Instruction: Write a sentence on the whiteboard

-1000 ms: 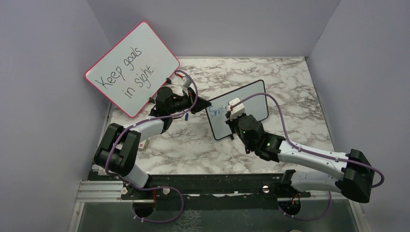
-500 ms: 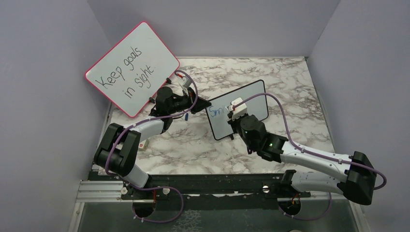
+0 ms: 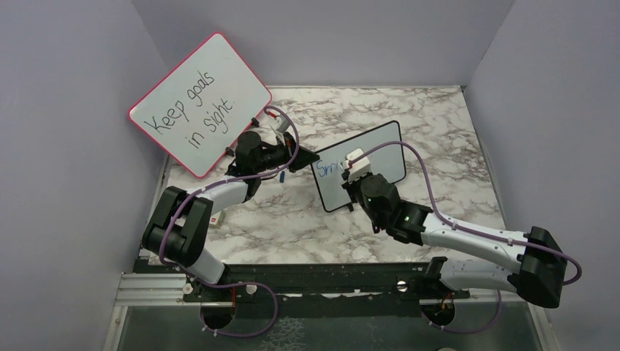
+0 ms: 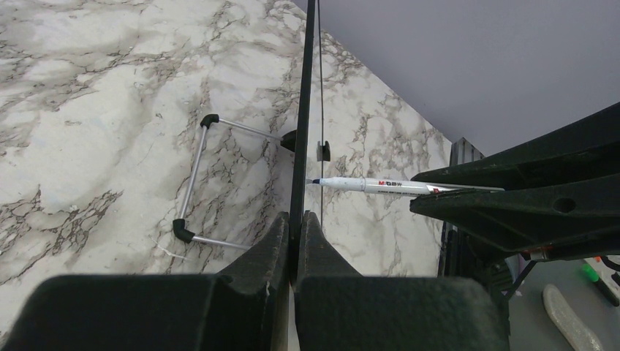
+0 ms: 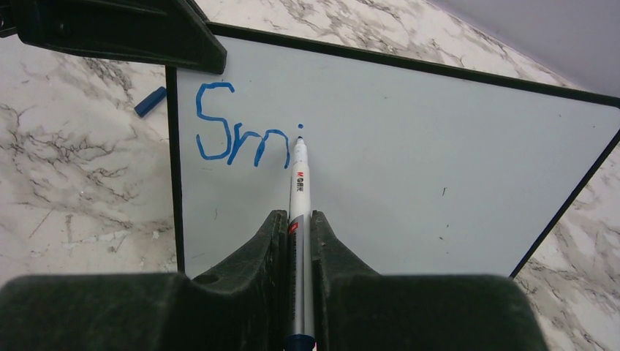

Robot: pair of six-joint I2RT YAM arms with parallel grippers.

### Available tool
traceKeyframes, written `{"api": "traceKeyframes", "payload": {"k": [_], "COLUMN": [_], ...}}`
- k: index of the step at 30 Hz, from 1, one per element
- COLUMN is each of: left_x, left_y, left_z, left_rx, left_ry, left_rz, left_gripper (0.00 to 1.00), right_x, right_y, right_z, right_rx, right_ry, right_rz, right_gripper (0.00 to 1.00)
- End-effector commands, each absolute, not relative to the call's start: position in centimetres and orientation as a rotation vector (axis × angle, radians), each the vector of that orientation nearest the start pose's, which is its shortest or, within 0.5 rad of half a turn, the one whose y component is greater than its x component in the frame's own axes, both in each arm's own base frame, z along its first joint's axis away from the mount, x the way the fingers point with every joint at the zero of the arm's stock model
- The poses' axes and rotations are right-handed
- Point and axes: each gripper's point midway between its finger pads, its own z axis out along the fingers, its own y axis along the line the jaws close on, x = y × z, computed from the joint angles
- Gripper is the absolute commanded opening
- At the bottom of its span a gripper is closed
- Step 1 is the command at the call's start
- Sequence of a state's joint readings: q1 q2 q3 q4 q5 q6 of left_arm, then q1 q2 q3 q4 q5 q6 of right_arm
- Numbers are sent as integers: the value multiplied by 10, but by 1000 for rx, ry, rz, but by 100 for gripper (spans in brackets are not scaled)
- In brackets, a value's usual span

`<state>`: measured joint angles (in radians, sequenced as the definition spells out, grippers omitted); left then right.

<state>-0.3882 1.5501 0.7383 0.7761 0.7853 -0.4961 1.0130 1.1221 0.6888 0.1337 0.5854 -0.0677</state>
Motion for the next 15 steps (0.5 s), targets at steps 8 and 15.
{"api": "traceKeyframes", "payload": {"k": [8,15], "left_x": [318,318], "left_y": [-288,-288], "left_z": [200,202], "left_rx": [604,605], "left_ry": [1664,1661], "left_rz": [-1315,-1314], "left_gripper": [0,0], "right_x": [273,269], "right_y": [247,243], "right_z": [198,189], "right_rx": [-567,-575], "right_ry": [1730,1770], "right_rz": [119,116], "right_gripper": [1,1]}}
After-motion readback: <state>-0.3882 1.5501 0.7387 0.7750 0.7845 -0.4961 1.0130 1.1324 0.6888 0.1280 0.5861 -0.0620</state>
